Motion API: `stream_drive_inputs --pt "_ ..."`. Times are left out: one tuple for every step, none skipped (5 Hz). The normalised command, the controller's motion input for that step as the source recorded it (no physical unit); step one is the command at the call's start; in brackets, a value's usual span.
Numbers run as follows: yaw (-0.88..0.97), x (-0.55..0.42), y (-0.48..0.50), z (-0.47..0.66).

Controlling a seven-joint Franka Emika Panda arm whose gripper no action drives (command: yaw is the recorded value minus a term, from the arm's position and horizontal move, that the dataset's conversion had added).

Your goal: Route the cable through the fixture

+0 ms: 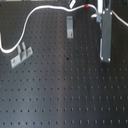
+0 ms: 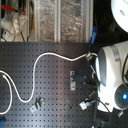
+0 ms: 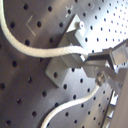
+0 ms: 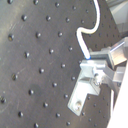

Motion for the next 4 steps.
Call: stream_drive_inputs --pt "0.01 0.015 0.107 0.08" --pt "0.06 0.062 0.363 0.09" --pt "0.10 0.048 0.182 0.21" --pt "0.13 0.046 0.145 0.28"
